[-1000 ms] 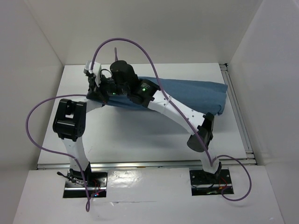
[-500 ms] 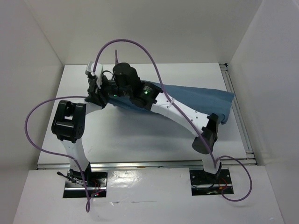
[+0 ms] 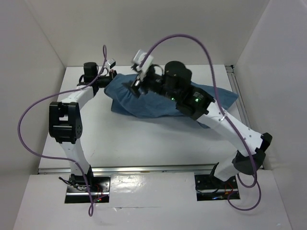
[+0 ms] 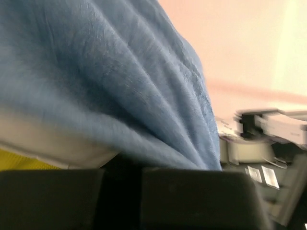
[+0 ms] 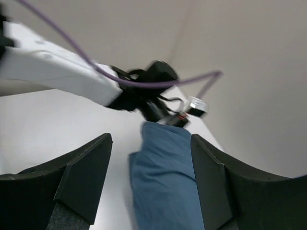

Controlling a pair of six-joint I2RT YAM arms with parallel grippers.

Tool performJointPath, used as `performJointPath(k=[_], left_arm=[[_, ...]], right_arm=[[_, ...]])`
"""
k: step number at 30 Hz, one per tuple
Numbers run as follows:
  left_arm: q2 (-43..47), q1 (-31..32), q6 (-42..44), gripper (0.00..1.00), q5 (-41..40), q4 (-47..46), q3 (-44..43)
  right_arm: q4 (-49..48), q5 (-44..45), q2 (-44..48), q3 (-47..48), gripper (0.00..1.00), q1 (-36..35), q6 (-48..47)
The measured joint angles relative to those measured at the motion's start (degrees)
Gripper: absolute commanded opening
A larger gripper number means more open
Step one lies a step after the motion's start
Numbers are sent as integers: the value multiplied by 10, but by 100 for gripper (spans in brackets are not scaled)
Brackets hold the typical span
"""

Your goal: Put the pillow into the pillowcase

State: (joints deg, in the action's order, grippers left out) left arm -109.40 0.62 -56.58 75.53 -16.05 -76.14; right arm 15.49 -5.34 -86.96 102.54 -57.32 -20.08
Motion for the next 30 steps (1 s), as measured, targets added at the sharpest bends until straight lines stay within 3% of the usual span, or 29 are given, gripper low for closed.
performJointPath(k=[3,6,10,13,17,22,25,27,30], left_arm=[[-28,-4,163,26,-49,192,-117],[-61,-4,296,29,-101,365,-223],[-66,-4,425,37,-179,518,-254],[-55,0,495,37,-258,597,-243],[28,19,548,40,-428,638,-164],[221,52,608,61,-676,609,-32],[301,57,648,68,-798,555,17],[306,49,669,68,-855,525,14],[243,24,668,52,-841,545,-64]], right_arm=[[-9,20,21,-11,74,67,3],[-4,18,23,-18,73,127,22],[35,-10,18,-30,71,212,66],[74,-51,6,-29,71,267,103],[124,-96,-20,-22,71,316,137],[190,-159,-62,4,67,341,161],[219,-212,-76,7,61,347,169],[250,-260,-93,22,54,348,170],[279,-317,-120,40,34,349,168]])
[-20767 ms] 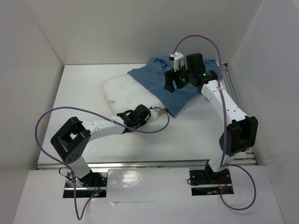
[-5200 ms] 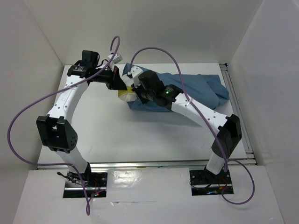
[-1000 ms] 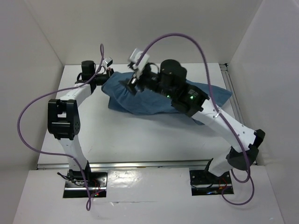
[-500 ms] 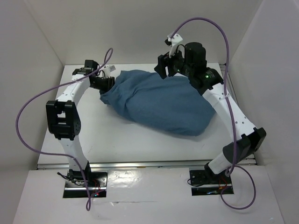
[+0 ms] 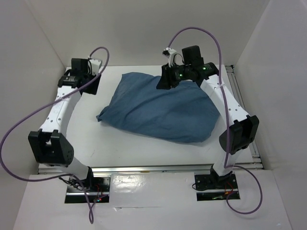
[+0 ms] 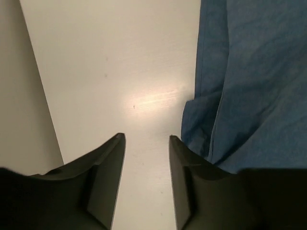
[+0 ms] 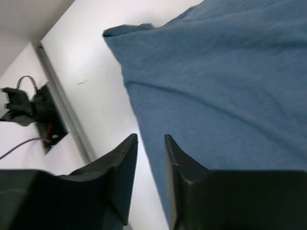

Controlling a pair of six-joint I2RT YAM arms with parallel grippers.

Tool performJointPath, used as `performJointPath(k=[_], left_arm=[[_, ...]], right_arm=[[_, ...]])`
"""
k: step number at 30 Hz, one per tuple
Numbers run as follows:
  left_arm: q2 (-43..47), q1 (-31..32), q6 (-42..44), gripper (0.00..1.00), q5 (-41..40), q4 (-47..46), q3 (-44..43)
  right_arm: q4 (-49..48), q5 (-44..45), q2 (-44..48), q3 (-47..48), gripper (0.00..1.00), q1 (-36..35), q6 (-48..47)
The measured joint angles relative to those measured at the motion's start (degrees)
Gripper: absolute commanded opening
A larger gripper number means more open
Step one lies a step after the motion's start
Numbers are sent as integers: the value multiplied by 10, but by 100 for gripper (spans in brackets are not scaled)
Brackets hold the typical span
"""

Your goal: Put the pillow into the pillowcase

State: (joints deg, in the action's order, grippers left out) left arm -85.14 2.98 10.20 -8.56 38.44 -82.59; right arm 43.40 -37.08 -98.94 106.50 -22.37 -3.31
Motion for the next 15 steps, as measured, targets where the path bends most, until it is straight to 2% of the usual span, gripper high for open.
performJointPath(k=[1,2,3,5,7,9,10,13,15], left_arm=[[-24,-7,-3,44,17,4,-31],[-51,-14,-5,28,45,11,-66],[-64,-17,-12,22,73,17,-85],[-108,-17,-18,12,139,36,-144],[-148,-8,-21,9,205,66,-206],[-202,4,-27,16,274,105,-287],[-237,9,-29,29,313,127,-337],[-324,24,-32,41,410,161,-445],[-369,29,-40,48,464,180,-485]], right_arm=[[10,-14,-6,0,29,1,-2],[19,-24,-10,-2,23,2,-5],[24,-31,-12,-7,12,3,-9],[36,-37,-12,-25,6,5,-19],[45,-36,-12,-44,2,8,-30],[56,-33,-12,-61,2,10,-43],[63,-30,-12,-69,1,10,-51],[75,-17,-12,-86,1,8,-71],[80,-6,-12,-102,1,4,-86]])
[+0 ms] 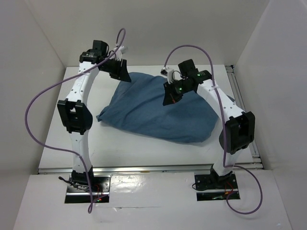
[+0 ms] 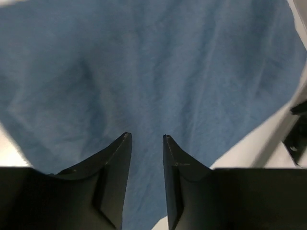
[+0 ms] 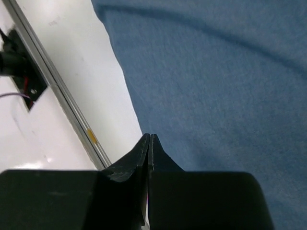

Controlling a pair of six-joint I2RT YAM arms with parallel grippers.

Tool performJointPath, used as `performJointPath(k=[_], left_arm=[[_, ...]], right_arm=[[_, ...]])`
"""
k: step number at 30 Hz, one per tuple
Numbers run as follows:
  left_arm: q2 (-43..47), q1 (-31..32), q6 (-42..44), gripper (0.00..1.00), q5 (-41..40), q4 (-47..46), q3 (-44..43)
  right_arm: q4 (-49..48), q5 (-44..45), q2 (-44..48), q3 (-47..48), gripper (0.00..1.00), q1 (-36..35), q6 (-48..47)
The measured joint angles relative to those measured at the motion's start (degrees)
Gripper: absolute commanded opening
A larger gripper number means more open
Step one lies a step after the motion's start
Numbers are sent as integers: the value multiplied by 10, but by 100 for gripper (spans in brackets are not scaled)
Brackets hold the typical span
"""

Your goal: Put the pillow into the pillowcase

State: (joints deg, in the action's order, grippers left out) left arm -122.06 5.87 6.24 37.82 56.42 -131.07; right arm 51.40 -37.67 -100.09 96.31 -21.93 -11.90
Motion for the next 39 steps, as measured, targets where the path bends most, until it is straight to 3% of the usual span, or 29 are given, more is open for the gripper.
performJointPath(k=[6,10,17,21,26,34,39], left_arm=[[-47,6,-7,48,90,28,15],[-58,19,-3,37,126,33,14],[-63,59,-5,47,125,4,82],[-63,67,-8,48,63,-34,146],[-48,74,-11,48,-29,-78,161],[40,99,-6,49,-275,-209,260],[63,103,11,52,-376,-268,301]], right_arm=[[22,36,1,-72,1,-16,-43],[36,47,1,-106,0,-17,-64],[39,74,-16,-121,0,-10,-82],[40,93,-29,-136,0,5,-86],[39,121,-34,-167,0,33,-85],[34,154,-34,-206,0,92,-72],[33,172,-34,-225,0,126,-68]])
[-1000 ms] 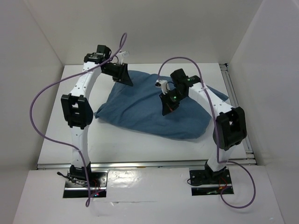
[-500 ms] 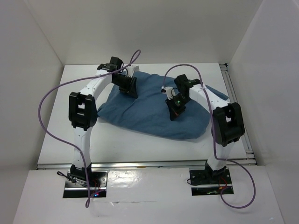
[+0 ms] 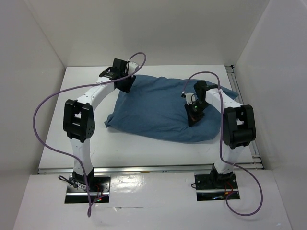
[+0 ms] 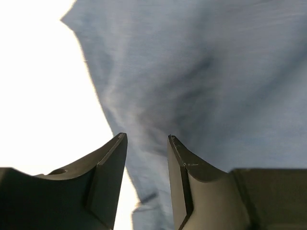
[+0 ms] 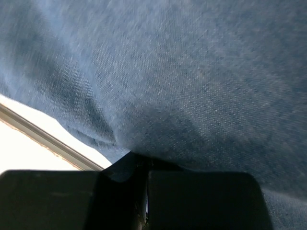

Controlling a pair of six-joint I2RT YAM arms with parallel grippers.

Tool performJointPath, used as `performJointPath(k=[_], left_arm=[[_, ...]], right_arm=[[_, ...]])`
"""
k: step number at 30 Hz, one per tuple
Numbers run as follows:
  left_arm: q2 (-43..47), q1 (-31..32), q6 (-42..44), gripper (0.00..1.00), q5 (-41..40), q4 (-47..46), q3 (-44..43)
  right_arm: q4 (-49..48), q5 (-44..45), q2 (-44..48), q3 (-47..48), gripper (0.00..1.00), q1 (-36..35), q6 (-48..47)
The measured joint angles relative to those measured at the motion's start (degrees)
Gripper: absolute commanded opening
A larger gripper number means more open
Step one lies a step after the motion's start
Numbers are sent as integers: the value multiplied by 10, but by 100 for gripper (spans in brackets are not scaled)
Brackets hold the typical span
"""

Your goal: Put the pillow into the pillowcase

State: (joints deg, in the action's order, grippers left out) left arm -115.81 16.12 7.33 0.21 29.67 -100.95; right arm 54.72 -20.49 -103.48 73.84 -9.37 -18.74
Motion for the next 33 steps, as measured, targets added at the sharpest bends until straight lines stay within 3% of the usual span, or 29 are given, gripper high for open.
performJointPath(k=[5,8,19,21,23,24,25,26,33], left_arm=[[-11,-15,-2,56,1,19,-29],[-43,-36,-7,57,44,35,-88],[-151,-72,-30,59,233,92,-179],[-155,-75,-31,53,258,95,-178],[-156,-78,-31,41,275,94,-178],[-156,-78,-34,32,282,94,-178],[-156,-79,-33,10,288,93,-178],[-156,-79,-37,2,292,93,-178],[-153,-90,-61,0,294,50,-140]], right_arm=[[2,8,2,-4,0,12,0],[2,9,2,-4,0,12,0],[3,10,3,-4,0,10,-2],[3,12,3,-4,0,10,-3],[3,12,3,-4,0,10,-4],[3,12,3,-4,0,10,-4],[3,12,3,-4,0,10,-4],[3,12,3,-4,0,10,-4],[4,12,3,-4,0,10,-7]])
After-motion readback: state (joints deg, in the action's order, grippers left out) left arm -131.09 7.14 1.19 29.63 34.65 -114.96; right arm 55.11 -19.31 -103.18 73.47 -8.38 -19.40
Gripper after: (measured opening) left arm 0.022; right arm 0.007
